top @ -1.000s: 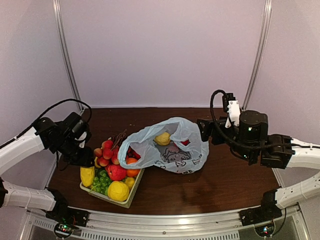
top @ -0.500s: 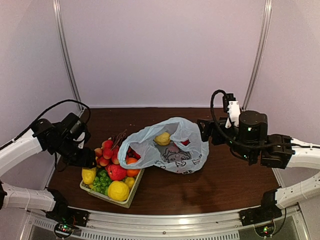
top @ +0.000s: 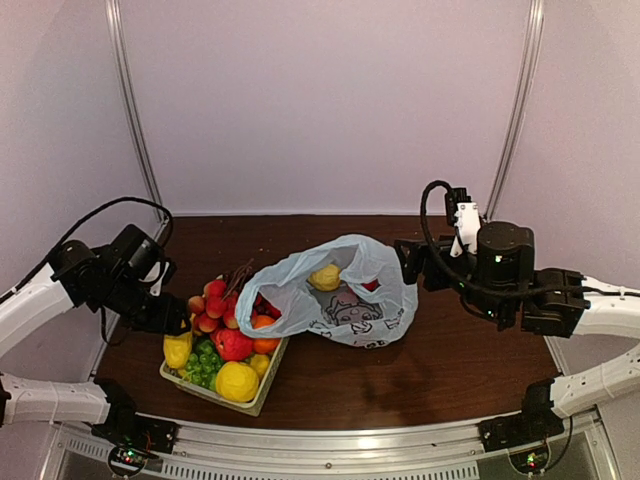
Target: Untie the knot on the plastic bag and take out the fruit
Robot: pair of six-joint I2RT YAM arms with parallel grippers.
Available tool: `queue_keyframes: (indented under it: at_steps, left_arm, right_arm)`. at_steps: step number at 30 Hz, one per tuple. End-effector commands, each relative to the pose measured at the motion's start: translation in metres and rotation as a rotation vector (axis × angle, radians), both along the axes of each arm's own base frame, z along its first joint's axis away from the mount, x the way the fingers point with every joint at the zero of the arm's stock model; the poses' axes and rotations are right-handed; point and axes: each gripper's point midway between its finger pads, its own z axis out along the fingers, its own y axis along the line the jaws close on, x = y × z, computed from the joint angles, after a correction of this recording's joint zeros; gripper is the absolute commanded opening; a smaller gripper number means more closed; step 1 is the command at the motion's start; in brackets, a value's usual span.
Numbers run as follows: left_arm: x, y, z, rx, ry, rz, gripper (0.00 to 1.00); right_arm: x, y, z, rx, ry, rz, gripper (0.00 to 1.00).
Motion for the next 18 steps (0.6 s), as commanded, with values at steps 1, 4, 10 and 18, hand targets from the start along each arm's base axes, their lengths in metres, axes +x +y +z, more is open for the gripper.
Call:
queue_keyframes:
  at_steps: [1, 4, 10, 18]
  left_arm:
    - [-0.002, 0.007, 0.012, -0.007, -0.035, 0.042, 0.74]
    - [0.001, 0.026, 0.032, 0.038, -0.101, 0.115, 0.75]
    - [0.016, 0.006, 0.086, -0.057, -0.198, 0.058, 0.75]
    - [0.033, -0.072, 0.176, -0.416, -0.358, -0.191, 0.75]
  right_arm:
    - [-0.002, -0.003, 0.006, 0.010, 0.002, 0.007, 0.99]
    - [-0.011, 0.011, 0.014, -0.013, -0.027, 0.124, 0.97]
    - [-0.032, 0.039, 0.016, -0.073, -0.029, 0.345, 0.94]
    - [-0.023, 0.053, -0.001, -0.112, 0.071, 0.283, 0.95]
